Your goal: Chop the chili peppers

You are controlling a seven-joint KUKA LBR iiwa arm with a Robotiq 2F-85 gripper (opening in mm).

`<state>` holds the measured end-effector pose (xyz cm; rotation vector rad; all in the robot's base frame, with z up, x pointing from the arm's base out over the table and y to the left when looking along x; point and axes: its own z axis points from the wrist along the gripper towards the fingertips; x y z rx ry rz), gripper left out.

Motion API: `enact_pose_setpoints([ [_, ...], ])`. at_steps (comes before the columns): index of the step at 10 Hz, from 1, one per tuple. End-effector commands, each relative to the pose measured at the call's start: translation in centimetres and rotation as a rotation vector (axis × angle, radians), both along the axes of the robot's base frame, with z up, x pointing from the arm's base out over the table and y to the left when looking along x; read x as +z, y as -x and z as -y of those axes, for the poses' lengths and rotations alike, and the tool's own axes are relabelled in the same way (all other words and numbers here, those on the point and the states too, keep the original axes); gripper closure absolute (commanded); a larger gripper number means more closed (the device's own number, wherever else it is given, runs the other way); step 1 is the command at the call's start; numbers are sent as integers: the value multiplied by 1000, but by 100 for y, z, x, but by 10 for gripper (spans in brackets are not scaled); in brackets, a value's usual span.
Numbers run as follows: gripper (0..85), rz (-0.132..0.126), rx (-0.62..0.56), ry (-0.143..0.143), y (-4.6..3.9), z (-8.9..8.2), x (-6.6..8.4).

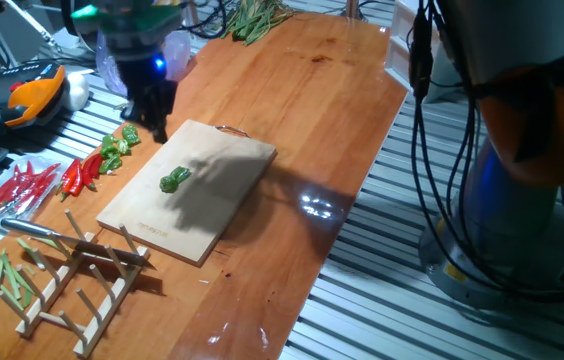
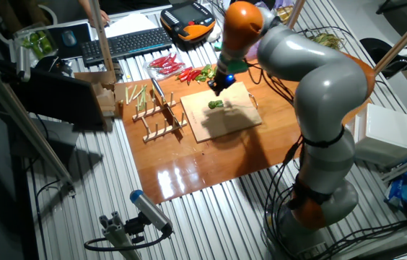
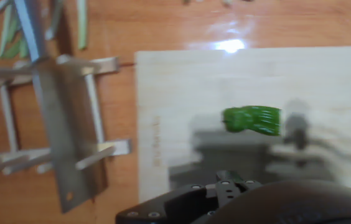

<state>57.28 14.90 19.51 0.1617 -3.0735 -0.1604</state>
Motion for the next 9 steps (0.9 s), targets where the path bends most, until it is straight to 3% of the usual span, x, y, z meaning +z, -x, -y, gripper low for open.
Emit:
enact_pose_setpoints([
  [1, 850, 1, 25, 12, 0, -340, -1],
  [3, 850, 7, 70, 18, 0, -340, -1],
  [4, 850, -7, 78, 7, 0, -340, -1],
  [5, 850, 0, 105, 5, 0, -340, -1],
  [6, 850, 26, 118, 1, 0, -340, -1],
  [8, 850, 18, 61, -13, 0, -340, -1],
  [9, 850, 14, 12, -29, -67, -526, 0],
])
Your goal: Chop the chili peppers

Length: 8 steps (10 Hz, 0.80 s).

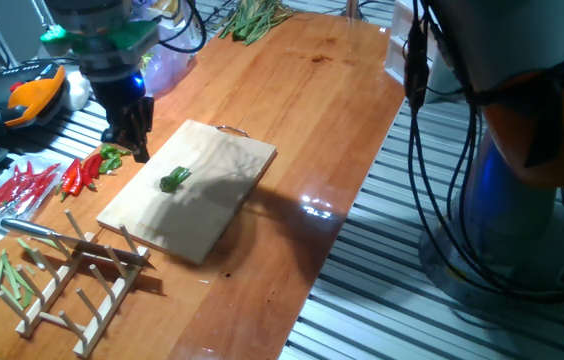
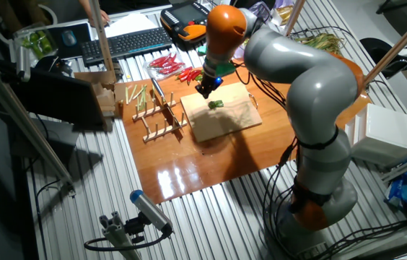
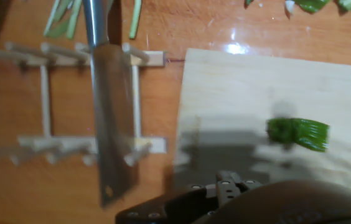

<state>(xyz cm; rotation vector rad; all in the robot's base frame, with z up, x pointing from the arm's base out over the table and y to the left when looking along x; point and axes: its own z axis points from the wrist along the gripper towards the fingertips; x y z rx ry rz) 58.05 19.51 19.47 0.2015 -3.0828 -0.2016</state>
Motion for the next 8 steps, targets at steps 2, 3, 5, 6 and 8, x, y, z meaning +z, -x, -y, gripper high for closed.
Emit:
enact_pose_setpoints([
  [2, 850, 26, -78, 6, -68, -342, -95],
  [3, 850, 28, -108, 6, -106, -440, -182],
  [5, 850, 35, -96, 9, -119, -469, -234],
  [6, 850, 19, -63, 5, -106, -440, -220],
  [8, 850, 32, -3, 17, -106, -440, -220],
])
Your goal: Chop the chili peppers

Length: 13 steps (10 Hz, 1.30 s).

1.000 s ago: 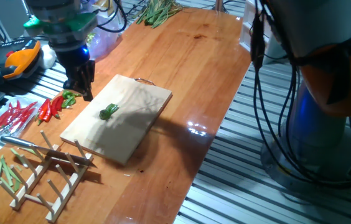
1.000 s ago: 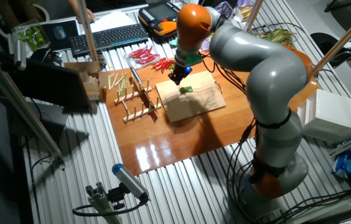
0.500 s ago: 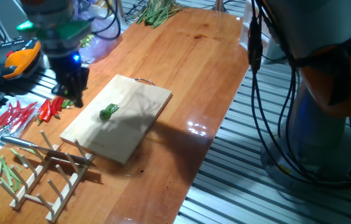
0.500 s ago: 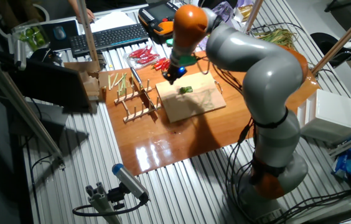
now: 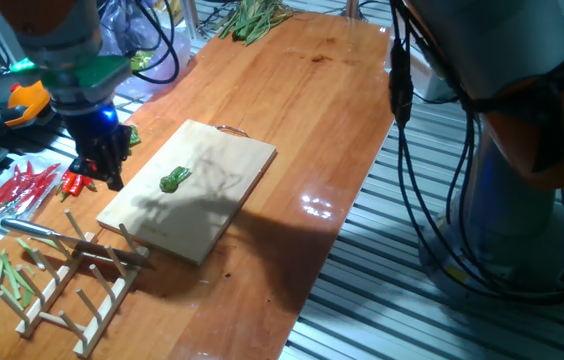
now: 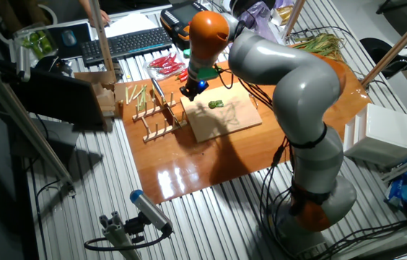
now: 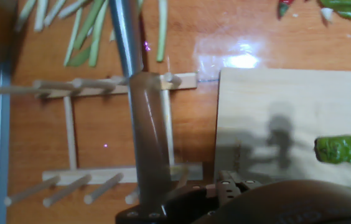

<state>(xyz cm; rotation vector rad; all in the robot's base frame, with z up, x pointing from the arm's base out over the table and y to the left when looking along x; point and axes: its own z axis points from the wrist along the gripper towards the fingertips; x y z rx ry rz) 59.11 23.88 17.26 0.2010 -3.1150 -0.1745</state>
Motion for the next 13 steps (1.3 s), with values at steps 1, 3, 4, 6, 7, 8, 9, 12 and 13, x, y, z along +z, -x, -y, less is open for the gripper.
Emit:
enact_pose_setpoints([
  [1, 850, 16, 26, -14, 0, -3, 1],
  [3, 850, 26, 63, 13, 0, -3, 1],
  [4, 850, 30, 79, 27, 0, -3, 1],
  [6, 850, 33, 69, 9, 0, -3, 1],
  [7, 850, 12, 61, 11, 0, -3, 1],
  [8, 850, 7, 55, 17, 0, -3, 1],
  [9, 680, 16, 37, 15, -16, -32, 5],
  [12, 510, 48, 11, 43, -184, -402, -62],
  [13, 510, 57, 0, 41, -195, -462, -102],
])
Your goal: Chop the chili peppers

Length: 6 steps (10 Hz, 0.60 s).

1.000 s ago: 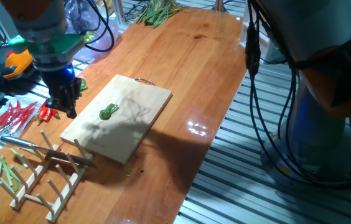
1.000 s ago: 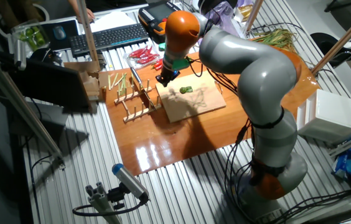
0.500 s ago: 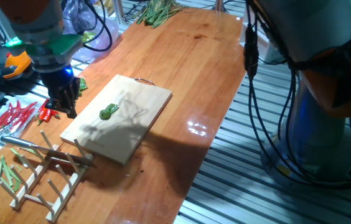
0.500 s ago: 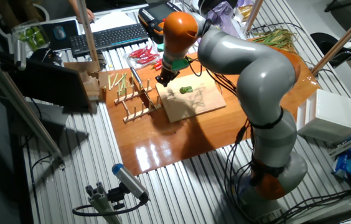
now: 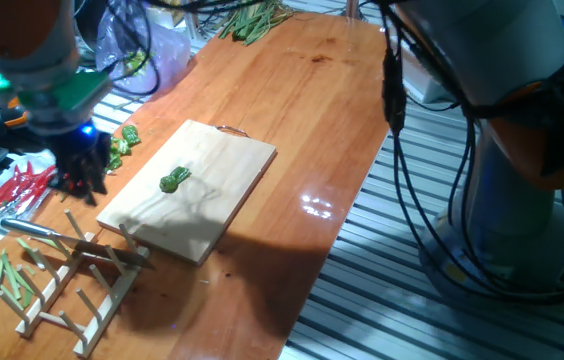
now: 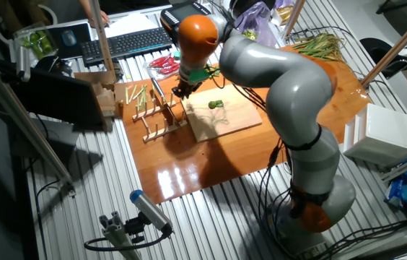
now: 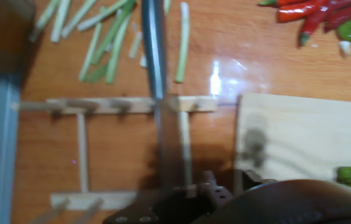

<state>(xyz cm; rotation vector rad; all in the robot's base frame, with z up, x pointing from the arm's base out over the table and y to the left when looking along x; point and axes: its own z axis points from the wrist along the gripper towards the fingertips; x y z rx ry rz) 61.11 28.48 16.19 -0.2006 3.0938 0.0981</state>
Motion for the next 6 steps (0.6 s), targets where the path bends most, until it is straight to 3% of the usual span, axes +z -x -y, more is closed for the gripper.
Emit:
enact_pose_setpoints([
  [1, 510, 7, -9, 1, -10, -54, -21],
  [3, 510, 13, -46, 7, -20, -198, -41],
  [5, 510, 64, -88, 49, 11, -344, -144],
  [6, 510, 67, -103, 52, 22, -398, -205],
])
